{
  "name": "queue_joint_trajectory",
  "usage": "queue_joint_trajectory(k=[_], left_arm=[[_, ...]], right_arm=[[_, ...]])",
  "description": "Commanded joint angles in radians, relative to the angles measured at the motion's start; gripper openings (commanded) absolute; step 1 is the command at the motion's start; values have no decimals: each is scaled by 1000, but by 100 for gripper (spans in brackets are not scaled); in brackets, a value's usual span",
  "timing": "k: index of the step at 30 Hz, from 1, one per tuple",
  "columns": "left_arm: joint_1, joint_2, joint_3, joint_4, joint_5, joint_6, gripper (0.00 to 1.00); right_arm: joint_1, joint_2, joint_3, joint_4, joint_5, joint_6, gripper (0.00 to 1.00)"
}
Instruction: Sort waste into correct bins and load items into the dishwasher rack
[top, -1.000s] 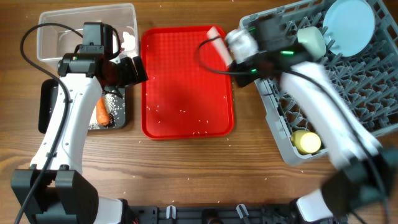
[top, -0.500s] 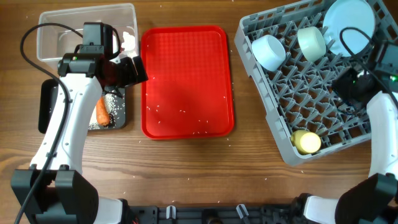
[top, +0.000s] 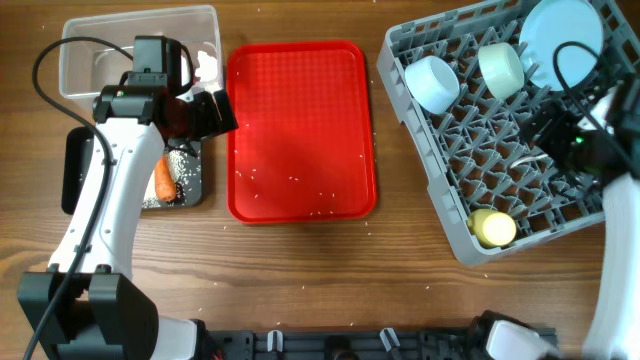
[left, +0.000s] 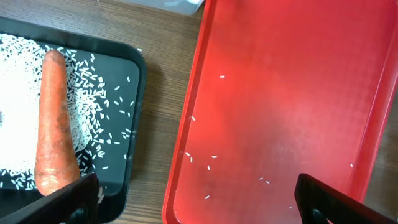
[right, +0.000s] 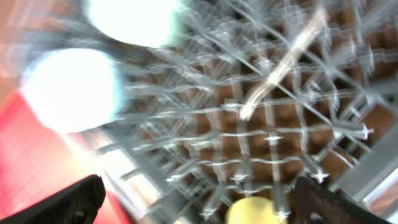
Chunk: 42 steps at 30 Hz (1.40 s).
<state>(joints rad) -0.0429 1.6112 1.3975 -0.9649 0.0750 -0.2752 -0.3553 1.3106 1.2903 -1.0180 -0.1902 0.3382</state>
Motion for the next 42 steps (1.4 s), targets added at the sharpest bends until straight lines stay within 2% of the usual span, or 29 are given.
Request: queue_joint_trajectory(k=[1,3,7,9,11,13,15,19,22,25,31,33,42], left_arm=[[0,6,-5,0,-9,6,100],[0,6,-5,0,-9,6,100],[0,6,-5,-1,-9,6,100],[0,6,-5,0,-9,6,100],[0,6,-5,-1,-9,6,100],[0,6,-5,0,-9,6,100],[0,6,-5,-1,-9,6,100],[0,6,-5,-1,-9,6,100],[0,6,-5,0,-9,6,100],[0,6,-5,0,-9,6,100],[0,6,-5,0,-9,6,100],[0,6,-5,-1,-9,6,100],[0,6,-5,0,-9,6,100]], right_arm=[[-4,-219,59,-44,-220,10,100],[-4,-317,59,-51,-208,128,100],[-4,-441,59,-198,-54,106,100],[-4,-477,58,-217,-16,101,100],[-4,-482,54,-198,-12,4,100],[-1,-517,-2,-69,-37,-186,100],[41,-612,-139,123,-48,-268,99],[135,-881,-594,584,-28,-264,100],[187,-1041,-893,783,-46,-256,100],[235,-1165,-1067,849,-37,-256,100],[269,-1308,-1259,981,-6,-259,100],[269,-1308,-1286,1035,-2,-259,100],[269,-1300,-1285,1035,0,-257,100]])
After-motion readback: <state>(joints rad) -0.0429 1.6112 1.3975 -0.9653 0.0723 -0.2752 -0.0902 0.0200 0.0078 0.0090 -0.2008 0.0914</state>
